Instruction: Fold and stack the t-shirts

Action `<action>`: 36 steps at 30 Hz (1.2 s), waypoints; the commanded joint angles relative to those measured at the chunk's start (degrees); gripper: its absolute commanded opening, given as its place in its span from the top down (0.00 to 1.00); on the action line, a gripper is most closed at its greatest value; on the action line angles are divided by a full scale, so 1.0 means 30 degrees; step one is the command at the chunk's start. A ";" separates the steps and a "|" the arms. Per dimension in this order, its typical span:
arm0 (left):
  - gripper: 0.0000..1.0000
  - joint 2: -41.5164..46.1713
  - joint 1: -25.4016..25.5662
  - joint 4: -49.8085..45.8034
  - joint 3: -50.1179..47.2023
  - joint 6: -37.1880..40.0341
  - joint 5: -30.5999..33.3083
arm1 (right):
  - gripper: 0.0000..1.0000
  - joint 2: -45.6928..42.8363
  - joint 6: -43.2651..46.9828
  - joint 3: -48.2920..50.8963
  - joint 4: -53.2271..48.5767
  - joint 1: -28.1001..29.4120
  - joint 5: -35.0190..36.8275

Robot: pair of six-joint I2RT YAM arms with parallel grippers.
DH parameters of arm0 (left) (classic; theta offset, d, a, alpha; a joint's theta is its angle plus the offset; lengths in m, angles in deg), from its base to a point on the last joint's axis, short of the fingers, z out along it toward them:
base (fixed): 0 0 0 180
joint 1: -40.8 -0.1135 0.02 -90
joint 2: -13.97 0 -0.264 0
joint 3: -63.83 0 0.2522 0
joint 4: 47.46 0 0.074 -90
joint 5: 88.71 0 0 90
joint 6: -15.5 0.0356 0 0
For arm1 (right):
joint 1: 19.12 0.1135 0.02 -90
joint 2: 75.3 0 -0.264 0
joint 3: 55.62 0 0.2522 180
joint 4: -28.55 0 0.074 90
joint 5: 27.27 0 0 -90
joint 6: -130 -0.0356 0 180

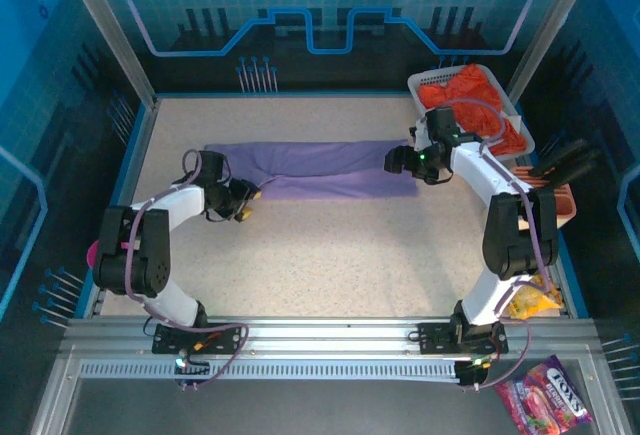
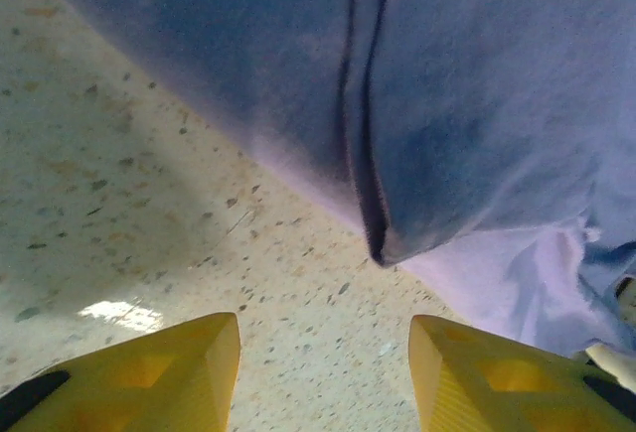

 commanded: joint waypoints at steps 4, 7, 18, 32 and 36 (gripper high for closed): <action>0.52 -0.0151 0.0020 0.2467 0.0562 -0.1377 0.0432 | 0.22 -0.0492 0.0333 0.0360 -0.0102 0.0151 -0.0346; 0.52 -0.0323 0.0021 0.2639 0.0603 -0.1551 0.0613 | 0.22 -0.0499 0.0421 0.0429 -0.0126 0.0154 -0.0295; 0.62 -0.1484 -0.0009 0.3707 0.0611 -0.2252 0.0588 | 0.23 -0.0427 0.0630 0.0130 -0.0387 0.0011 -0.0180; 1.00 -0.2157 -0.0009 0.1381 0.2592 -0.0190 0.1367 | 0.24 -0.0372 0.0654 0.0094 -0.0392 -0.0084 -0.0253; 1.00 -0.3315 -0.0009 -0.0719 0.4899 0.1614 0.1468 | 0.24 -0.0359 0.0656 0.0133 -0.0420 -0.0065 -0.0261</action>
